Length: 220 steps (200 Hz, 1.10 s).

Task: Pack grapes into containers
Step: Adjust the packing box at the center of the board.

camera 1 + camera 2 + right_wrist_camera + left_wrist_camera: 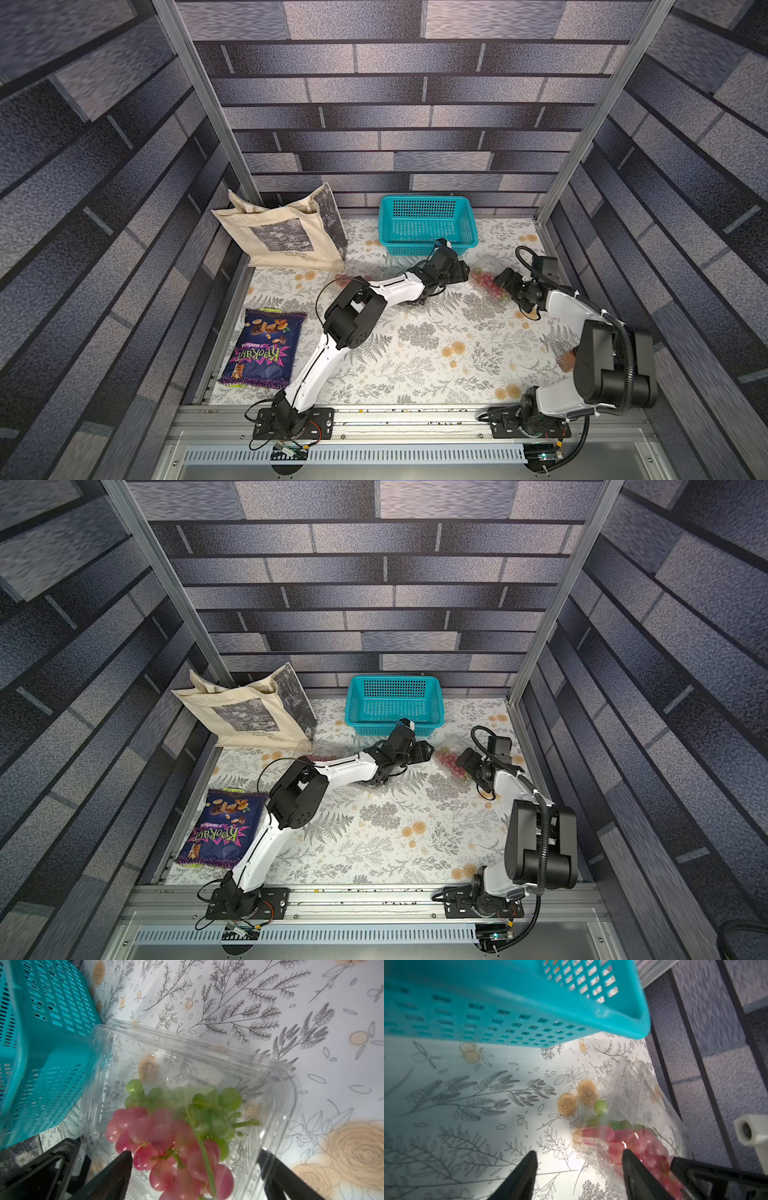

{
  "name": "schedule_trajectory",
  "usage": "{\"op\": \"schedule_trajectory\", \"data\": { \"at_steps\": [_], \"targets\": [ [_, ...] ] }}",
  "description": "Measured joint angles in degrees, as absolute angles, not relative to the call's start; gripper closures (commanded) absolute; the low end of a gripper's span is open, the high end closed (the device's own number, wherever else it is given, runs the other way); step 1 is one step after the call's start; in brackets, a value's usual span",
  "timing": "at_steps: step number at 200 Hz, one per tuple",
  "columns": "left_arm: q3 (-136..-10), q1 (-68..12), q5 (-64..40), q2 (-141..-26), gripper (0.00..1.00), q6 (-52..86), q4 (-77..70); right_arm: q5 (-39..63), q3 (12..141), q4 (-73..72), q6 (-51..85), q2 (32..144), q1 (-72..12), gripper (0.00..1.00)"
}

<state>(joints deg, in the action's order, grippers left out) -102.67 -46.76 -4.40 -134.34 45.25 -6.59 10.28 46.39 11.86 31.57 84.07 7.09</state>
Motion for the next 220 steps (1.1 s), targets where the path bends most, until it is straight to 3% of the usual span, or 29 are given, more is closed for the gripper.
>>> {"op": "schedule_trajectory", "data": {
  "at_steps": [81,151,220],
  "targets": [
    [-102.37,-46.54,-5.54,-123.79,0.00,40.01,-4.58,11.88,46.52,15.40,33.85,77.82,7.14,0.00],
    [-89.62,-44.34,-5.74,-110.50,0.00,37.19,-3.86,11.92,51.53,16.78,34.22,86.59,7.27,0.01],
    [-84.68,-44.36,-7.57,-109.56,0.00,37.28,-3.77,11.46,65.01,18.17,32.86,97.25,7.66,0.02]
  ]
}}
